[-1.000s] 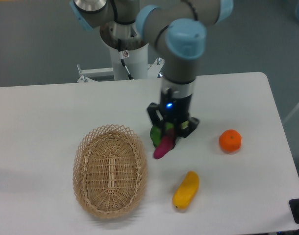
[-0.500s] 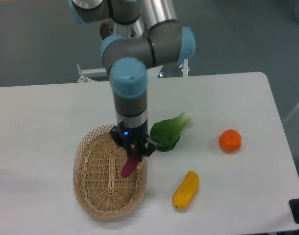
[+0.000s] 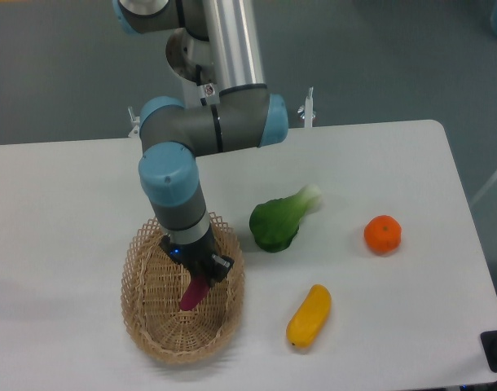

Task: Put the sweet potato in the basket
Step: 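Carry the purple sweet potato over the wicker basket, then lower the sweet potato into the basket and open the gripper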

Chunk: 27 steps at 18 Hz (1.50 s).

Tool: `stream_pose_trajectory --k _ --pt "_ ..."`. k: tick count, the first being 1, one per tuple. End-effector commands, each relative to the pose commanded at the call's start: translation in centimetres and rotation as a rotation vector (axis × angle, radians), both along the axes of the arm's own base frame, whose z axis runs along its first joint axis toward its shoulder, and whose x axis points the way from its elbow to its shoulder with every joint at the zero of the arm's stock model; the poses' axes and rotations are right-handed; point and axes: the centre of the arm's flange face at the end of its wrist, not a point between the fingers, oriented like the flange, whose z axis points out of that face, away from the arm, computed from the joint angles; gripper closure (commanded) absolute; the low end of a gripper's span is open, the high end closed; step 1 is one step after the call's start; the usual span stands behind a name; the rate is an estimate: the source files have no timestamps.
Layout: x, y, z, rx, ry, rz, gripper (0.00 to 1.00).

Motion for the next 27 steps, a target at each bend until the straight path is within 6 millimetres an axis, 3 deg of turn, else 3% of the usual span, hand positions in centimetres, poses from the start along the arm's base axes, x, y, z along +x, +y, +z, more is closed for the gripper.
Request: stream_pose_trajectory --k 7,12,15,18,25,27 --pt "2.9 1.1 -2.1 -0.035 -0.013 -0.087 0.66" --pt "3.5 0.9 -2.7 -0.049 -0.020 -0.094 0.65" --pt "3.5 0.9 -2.7 -0.046 -0.020 -0.093 0.53" --pt "3.3 1.1 -2.3 -0.042 -0.010 -0.095 0.01" --pt "2.7 1.4 1.0 0.003 0.023 -0.079 0.00" --pt "1.3 0.8 3.6 0.036 0.049 -0.064 0.00"
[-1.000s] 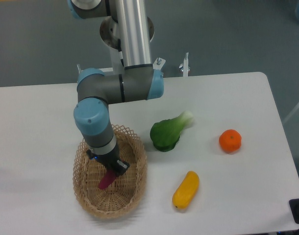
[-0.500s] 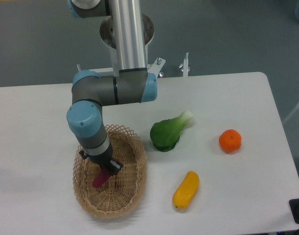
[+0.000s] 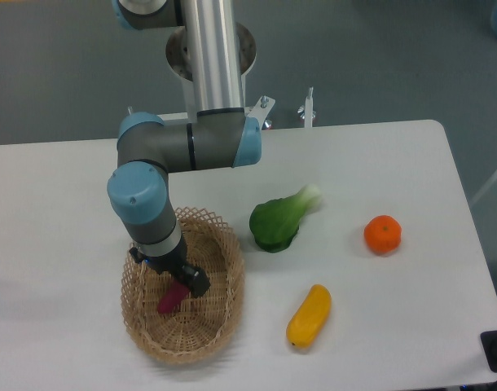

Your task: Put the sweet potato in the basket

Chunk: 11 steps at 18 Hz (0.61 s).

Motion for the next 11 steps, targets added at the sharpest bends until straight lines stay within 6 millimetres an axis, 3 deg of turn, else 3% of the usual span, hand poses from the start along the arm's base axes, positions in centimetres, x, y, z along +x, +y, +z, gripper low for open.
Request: stream_pose_trajectory --k 3,5,7,11 --pt "-2.0 -1.5 3.2 0.003 0.081 0.042 0.00" --pt "-4.7 -2.7 4.6 0.006 0.122 0.092 0.00" --pt "-7.3 -4.2 7.6 0.038 0.152 0.140 0.00" --pt "-10.2 -7.5 10.2 -0.005 0.134 0.153 0.00"
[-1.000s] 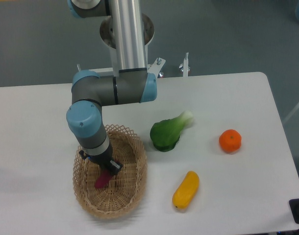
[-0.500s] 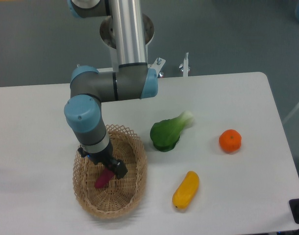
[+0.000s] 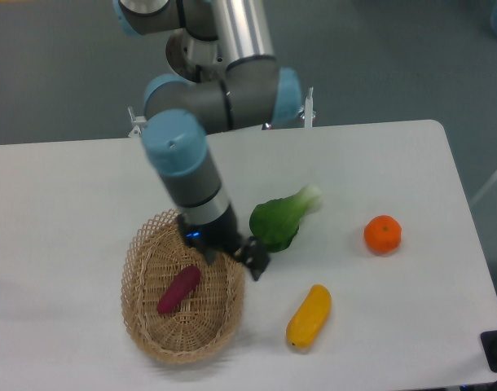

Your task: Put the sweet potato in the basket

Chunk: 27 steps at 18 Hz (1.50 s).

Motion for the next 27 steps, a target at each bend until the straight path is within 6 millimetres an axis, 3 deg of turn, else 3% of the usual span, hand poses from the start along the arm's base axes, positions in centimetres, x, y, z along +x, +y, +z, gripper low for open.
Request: stream_pose_trajectory --k 9,14,17,27 --pt "-3.5 -7.8 7.2 -0.075 -0.022 -0.315 0.00" --pt "-4.7 -11.6 9.9 -0.058 -0.039 -0.363 0.00" --pt "-5.5 -12.6 10.0 -0.085 -0.042 -0.427 0.00" --pt "-5.2 -12.8 10.0 -0.091 -0.051 -0.438 0.00"
